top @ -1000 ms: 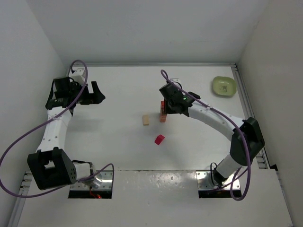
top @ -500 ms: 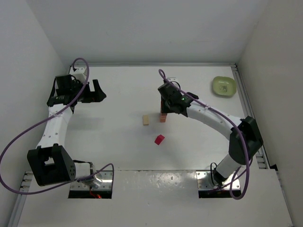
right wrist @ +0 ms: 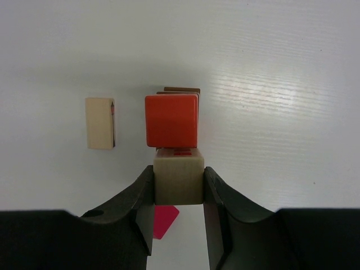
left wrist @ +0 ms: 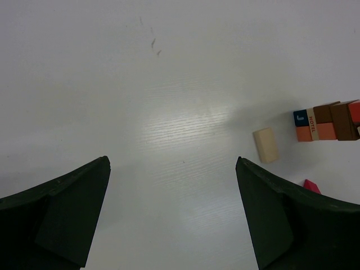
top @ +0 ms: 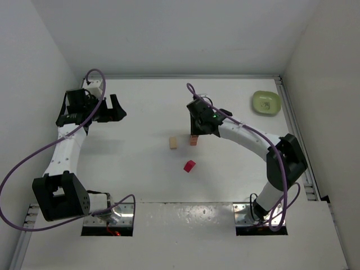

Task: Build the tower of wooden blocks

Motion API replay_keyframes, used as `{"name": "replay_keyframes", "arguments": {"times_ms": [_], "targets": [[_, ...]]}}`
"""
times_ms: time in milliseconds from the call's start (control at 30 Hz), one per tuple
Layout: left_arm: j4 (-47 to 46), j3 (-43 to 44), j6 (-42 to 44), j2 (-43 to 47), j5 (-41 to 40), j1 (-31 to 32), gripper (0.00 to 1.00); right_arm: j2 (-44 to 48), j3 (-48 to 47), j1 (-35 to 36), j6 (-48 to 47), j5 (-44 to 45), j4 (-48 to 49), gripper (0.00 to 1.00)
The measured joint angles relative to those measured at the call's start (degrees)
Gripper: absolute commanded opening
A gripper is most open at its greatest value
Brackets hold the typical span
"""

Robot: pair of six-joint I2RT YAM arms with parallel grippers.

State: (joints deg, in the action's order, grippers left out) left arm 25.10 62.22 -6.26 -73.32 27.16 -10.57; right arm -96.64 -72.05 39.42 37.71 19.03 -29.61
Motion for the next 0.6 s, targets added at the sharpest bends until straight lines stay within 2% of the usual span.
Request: {"name": "replay_keyframes", "arguments": {"times_ms": [200, 567, 600], "targets": [[0.00, 0.00, -0.02, 0.00, 0.00, 0.00, 0.99, -0.09, -0.63, -0.26, -0.22, -0.20, 0.02, 0.00], [0.00, 0.00, -0.02, 0.00, 0.00, 0.00, 0.99, -1.16, -1.16, -0.63, -0.70, -0.22, 0.44, 0.08], [0.00, 0.00, -0.02, 0.00, 0.00, 0.00, 0.99, -1.22, -1.18, -0.68, -0.79, -0.20, 0.48, 0.12]]}}
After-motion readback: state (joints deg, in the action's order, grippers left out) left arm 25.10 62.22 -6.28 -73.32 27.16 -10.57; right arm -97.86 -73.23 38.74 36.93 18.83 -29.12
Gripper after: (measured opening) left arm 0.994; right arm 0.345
